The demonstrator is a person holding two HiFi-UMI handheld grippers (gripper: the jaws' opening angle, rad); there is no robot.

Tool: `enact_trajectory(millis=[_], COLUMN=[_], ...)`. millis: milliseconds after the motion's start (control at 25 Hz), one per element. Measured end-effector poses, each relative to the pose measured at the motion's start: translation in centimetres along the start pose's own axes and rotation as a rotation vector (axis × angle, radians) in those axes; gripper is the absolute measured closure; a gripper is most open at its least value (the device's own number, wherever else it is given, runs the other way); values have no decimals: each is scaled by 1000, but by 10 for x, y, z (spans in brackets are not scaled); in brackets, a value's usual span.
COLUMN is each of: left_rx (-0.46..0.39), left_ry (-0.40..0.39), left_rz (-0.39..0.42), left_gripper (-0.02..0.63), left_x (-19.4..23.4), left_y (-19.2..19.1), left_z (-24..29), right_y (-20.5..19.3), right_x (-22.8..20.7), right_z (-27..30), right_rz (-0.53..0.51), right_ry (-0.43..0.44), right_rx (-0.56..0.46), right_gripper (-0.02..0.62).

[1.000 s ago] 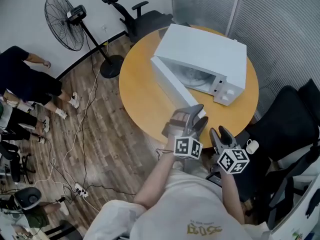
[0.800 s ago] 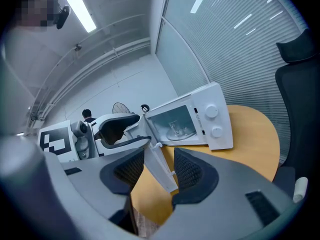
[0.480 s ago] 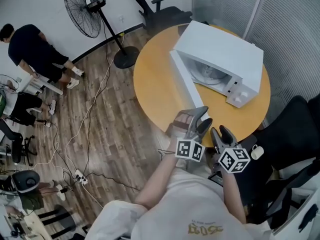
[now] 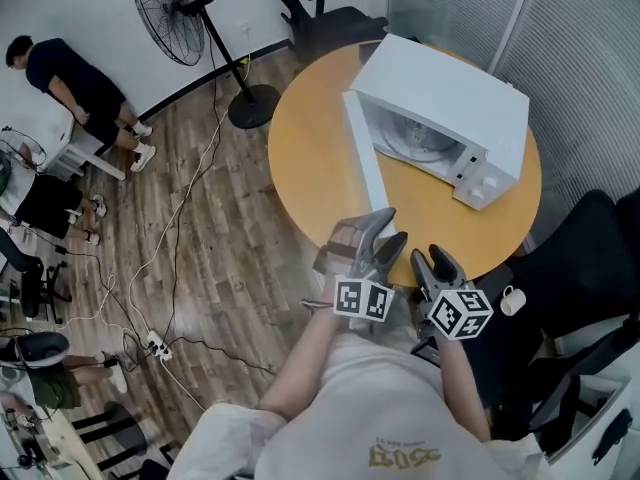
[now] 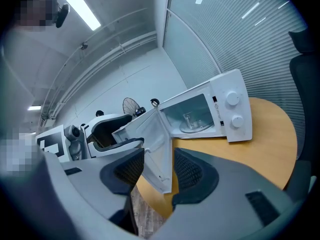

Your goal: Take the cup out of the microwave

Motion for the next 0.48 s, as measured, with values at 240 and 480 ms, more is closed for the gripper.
enact_trajectory(millis=[240, 480], left_rx=[51, 79], left_ry=[98, 144], left_rz=[-247, -481], left_gripper=[215, 196], left_x=[21, 30], left_y=[-27, -56], left_z=[-11, -22], right_y=[-5, -6], right_x=[5, 8], right_z=[8, 15], right_rz=[-7, -5], right_ry=[16, 27], right_rx=[21, 36], right_gripper=[407, 407])
Point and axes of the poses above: the fingertips, and each gripper's own axes: z forward along the fingers, x to its left, y out of its top, the point moved 6 cm from there along -z, backward along the fingers, and after that the axes turned 14 degrees about y, right-handed, at the moved point
